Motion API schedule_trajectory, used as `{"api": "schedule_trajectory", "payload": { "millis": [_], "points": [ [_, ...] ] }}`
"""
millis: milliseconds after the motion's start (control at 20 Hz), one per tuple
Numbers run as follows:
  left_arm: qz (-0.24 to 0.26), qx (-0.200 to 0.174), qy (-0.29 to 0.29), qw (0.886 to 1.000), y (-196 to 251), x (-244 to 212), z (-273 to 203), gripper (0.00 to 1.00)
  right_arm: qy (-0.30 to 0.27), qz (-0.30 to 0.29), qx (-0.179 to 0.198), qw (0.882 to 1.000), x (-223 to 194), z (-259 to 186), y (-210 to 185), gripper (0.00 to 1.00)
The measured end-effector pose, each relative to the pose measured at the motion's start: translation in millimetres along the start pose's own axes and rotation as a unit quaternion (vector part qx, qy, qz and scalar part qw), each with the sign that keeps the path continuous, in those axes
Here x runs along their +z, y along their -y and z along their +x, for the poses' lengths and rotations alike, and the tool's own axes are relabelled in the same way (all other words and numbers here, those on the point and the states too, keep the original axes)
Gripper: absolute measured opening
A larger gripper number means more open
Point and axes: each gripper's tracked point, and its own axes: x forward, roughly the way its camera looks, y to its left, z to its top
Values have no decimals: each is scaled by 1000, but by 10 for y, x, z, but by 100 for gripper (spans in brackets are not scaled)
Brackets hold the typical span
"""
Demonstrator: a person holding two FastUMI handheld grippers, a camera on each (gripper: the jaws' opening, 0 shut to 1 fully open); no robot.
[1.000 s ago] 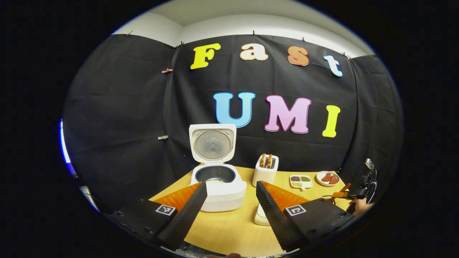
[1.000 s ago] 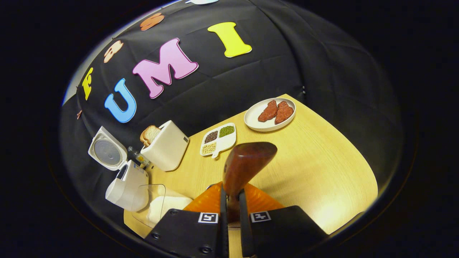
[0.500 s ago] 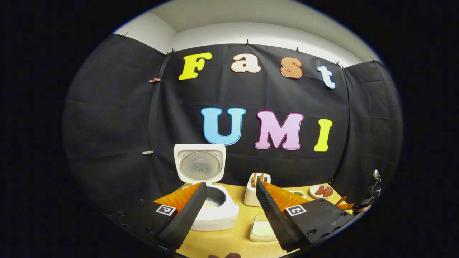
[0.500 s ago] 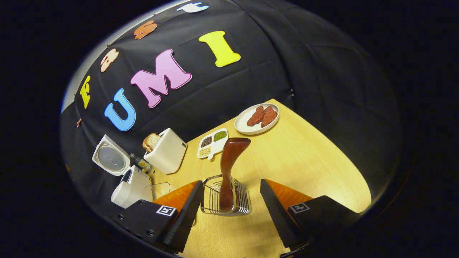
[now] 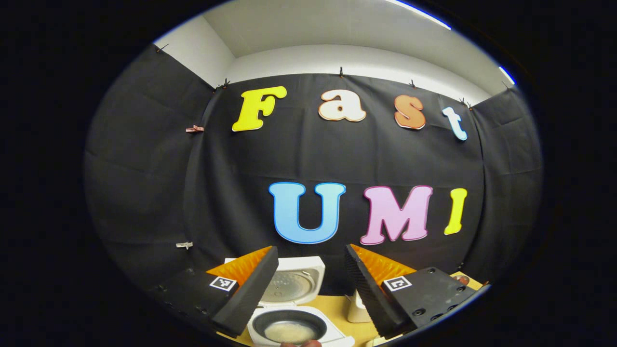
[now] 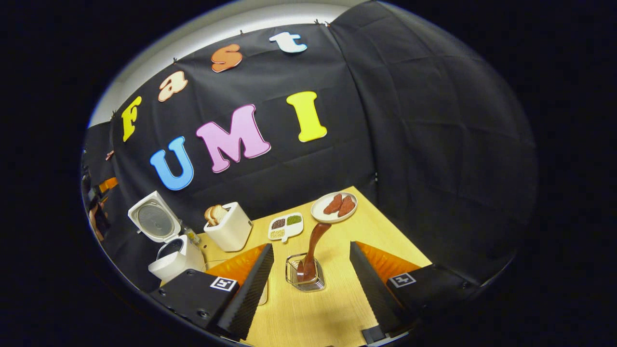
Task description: Close the left gripper, press the button to open the rice cooker; take a wooden spoon from the chopstick holder with the right hand, scoop a spoonful of rice and pour it into the rice cooker, then put the wooden spoon back into the chopstick holder.
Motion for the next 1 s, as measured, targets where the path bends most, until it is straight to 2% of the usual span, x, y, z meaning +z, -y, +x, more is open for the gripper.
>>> {"api": "schedule_trajectory", "payload": {
  "millis": [200, 400, 550, 750, 900, 1000],
  "points": [
    [-8, 38, -42, 998, -464, -487, 912, 95, 27, -19, -16, 999, 200, -406, -187, 98],
    [7, 63, -70, 996, -796, -839, 1429, 95, 26, -35, -29, 999, 202, -649, -246, 98],
    [-4, 54, -72, 996, -772, -905, 1619, 95, 15, -37, -37, 999, 148, -703, -249, 98],
    [36, 72, -125, 989, -841, -1171, 1711, 94, 9, -32, -27, 999, 174, -651, -344, 98],
    [2, 79, -147, 986, -833, -1258, 1589, 98, 15, -29, -7, 999, 272, -582, -472, 98],
    [8, 77, -153, 985, -771, -1257, 1385, 99, 18, -31, 7, 999, 330, -524, -538, 98]
  ]
}}
